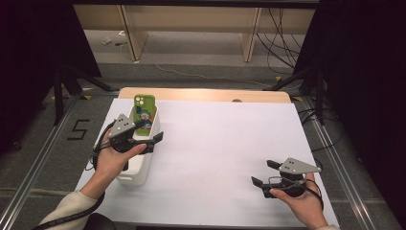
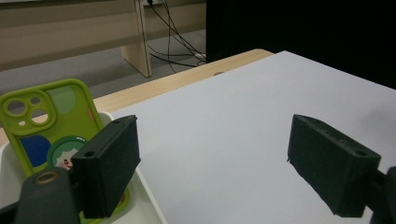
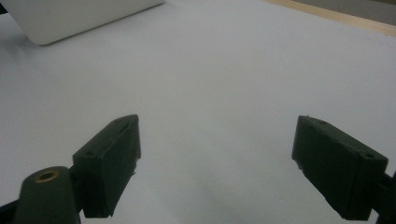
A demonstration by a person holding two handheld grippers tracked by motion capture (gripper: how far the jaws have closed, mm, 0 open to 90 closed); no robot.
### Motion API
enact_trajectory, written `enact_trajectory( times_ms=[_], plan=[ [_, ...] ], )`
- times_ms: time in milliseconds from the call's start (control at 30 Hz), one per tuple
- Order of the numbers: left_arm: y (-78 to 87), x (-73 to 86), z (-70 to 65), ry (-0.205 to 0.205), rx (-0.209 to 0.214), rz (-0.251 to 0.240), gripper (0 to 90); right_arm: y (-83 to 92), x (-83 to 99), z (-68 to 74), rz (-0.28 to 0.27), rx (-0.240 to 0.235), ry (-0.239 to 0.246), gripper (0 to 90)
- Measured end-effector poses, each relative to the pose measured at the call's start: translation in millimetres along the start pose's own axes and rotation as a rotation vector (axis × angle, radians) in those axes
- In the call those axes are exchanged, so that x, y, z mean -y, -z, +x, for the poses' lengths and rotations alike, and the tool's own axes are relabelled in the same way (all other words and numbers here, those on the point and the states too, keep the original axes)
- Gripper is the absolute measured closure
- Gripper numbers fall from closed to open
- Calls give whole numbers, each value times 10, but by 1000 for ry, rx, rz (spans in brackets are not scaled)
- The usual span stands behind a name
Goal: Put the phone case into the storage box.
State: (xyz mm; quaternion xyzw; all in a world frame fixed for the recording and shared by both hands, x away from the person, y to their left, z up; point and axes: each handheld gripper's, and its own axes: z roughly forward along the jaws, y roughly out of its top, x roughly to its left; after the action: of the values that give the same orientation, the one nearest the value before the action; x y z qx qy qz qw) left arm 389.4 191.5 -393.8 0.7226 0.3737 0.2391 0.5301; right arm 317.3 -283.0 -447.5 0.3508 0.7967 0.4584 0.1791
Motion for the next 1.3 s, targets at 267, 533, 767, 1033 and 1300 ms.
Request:
enact_trajectory(
  times_ms=[267,533,767,1033,1300],
  plan=[
    [44,30,-32,-7,7,-8,164,0,0,0,-1,-1,-2,164],
    [83,78,-69,-12,18,-8,164,1,-1,0,-1,-1,-2,164],
    [123,109,-100,-20,24,-14,164,2,-1,0,-1,0,-2,164],
    [167,148,-136,-28,30,-16,164,2,-1,1,-1,0,-1,164],
    [212,178,-161,-35,32,-20,164,2,0,1,0,0,-1,164]
  ],
)
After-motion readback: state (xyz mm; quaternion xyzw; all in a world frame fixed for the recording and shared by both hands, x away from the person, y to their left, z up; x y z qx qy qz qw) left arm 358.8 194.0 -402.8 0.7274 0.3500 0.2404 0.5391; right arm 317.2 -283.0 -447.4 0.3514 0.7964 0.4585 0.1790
